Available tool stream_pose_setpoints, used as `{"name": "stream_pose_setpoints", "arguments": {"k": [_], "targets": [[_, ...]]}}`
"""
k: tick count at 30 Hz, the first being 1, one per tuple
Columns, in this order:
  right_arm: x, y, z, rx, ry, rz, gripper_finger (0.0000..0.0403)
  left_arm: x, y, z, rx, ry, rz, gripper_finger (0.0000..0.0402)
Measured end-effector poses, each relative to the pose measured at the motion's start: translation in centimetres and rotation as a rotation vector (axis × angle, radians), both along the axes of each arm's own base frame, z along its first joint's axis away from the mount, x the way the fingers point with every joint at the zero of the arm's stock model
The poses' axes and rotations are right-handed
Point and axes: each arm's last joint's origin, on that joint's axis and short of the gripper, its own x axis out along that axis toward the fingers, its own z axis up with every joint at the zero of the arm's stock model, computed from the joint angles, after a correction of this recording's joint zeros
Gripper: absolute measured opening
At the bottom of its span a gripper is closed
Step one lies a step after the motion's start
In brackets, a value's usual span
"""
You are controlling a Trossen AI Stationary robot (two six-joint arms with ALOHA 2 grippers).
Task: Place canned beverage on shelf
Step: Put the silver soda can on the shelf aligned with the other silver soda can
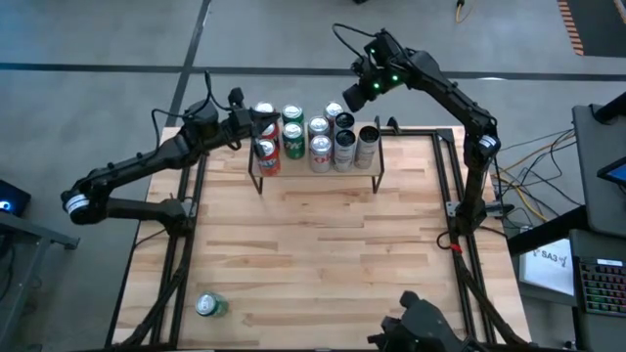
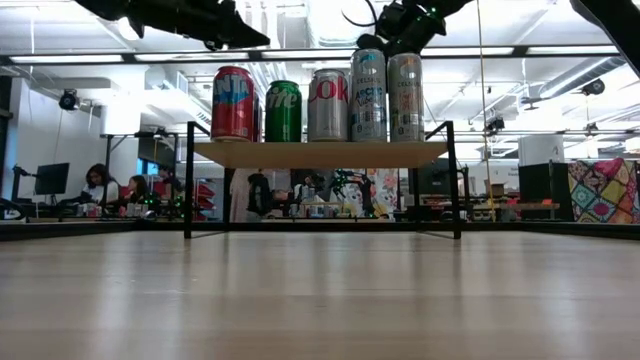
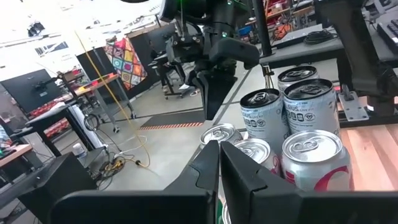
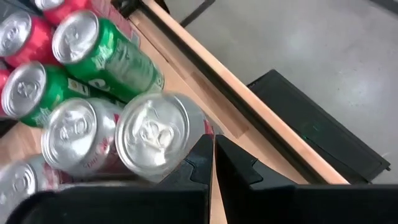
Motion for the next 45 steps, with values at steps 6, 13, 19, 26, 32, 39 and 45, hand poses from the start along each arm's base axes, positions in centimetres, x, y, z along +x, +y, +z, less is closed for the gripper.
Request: {"name": "stream_pose_setpoints", "arguments": {"k": [6, 13, 19, 26, 32, 39, 45], "targets": [[0.8, -0.5, 0.8, -0.047, -0.103, -0.036, 0.0009, 0.1, 0.1, -0.1, 0.0, 0.007, 0.003, 0.0], [2.1, 0.2, 1.7, -0.08, -0.185, -0.027, 0.0009, 0.1, 0.1, -0.2, 0.017, 0.024, 0.007, 0.0], [3.0, 1.2, 1.7, -0.077, -0.191, 0.001, 0.0009, 0.1, 0.1, -0.3, 0.015, 0.031, 0.007, 0.0], [3.0, 2.1, 1.1, -0.056, -0.112, 0.051, 0.0009, 0.1, 0.1, -0.4, 0.014, 0.033, 0.007, 0.0], [2.5, 2.1, 0.5, -0.095, -0.002, 0.009, 0.0009, 0.1, 0.1, -0.3, 0.016, 0.03, 0.007, 0.0], [2.6, 1.9, 0.7, -0.153, -0.003, 0.036, 0.0009, 0.3, 0.2, -0.4, 0.006, 0.026, 0.007, 0.0], [2.6, 2.0, 0.6, -0.137, 0.0, 0.027, 0.0009, 0.3, 0.2, -0.3, 0.002, 0.007, 0.007, 0.0]]}}
